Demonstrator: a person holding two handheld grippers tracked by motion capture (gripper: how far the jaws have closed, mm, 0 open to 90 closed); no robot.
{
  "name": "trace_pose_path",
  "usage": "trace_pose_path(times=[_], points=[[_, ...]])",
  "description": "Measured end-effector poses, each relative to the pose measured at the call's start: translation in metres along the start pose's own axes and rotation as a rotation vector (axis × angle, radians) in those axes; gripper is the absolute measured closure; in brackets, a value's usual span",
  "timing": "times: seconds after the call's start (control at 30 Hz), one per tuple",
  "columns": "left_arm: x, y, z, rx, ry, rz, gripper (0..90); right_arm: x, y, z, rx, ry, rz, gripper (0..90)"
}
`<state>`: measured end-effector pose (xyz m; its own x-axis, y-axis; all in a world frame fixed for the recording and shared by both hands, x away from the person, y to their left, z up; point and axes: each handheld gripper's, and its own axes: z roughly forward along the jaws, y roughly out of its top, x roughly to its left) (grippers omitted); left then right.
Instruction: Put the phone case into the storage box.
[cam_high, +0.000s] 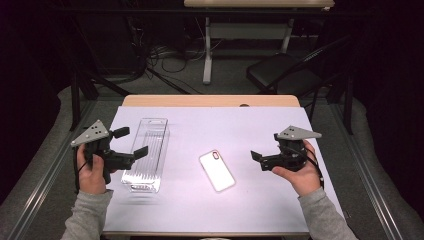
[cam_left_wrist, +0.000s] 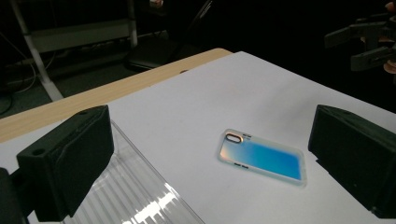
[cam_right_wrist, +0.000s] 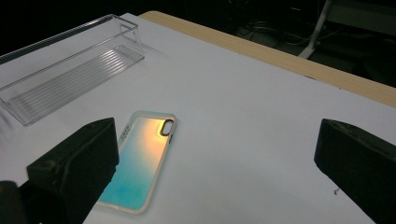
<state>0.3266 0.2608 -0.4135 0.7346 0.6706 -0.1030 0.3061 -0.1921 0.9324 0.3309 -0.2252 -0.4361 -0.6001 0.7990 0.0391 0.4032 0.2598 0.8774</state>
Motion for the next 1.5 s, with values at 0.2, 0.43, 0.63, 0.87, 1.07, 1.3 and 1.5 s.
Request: trace_pose_path(times=[0.2, 0.43, 0.63, 0.87, 1.07, 1.3, 1.5], points=[[0.005, 0.005, 0.004, 0.021, 0.0, -0.012, 0.4, 0.005, 0.014, 0.013, 0.018, 0.012, -0.02, 0.0], [0.01, 0.01, 0.009, 0.024, 0.011, -0.025, 0.4, 0.011, 0.034, 0.029, 0.036, 0.03, -0.008, 0.0], [0.016, 0.013, 0.015, 0.019, 0.022, -0.049, 0.4, 0.015, 0.044, 0.045, 0.075, 0.045, -0.007, 1.4], [0.023, 0.014, 0.025, 0.04, 0.049, -0.056, 0.4, 0.017, 0.047, 0.059, 0.109, 0.054, -0.006, 6.0], [0.032, 0.012, 0.034, 0.067, 0.046, -0.08, 0.4, 0.012, 0.045, 0.075, 0.164, 0.054, 0.015, 7.7], [0.041, 0.006, 0.047, 0.122, 0.028, -0.126, 0.4, 0.004, 0.042, 0.092, 0.231, 0.041, 0.025, 12.9], [0.043, -0.001, 0.05, 0.142, 0.035, -0.144, 0.4, 0.002, 0.043, 0.105, 0.312, 0.044, 0.021, 15.2]])
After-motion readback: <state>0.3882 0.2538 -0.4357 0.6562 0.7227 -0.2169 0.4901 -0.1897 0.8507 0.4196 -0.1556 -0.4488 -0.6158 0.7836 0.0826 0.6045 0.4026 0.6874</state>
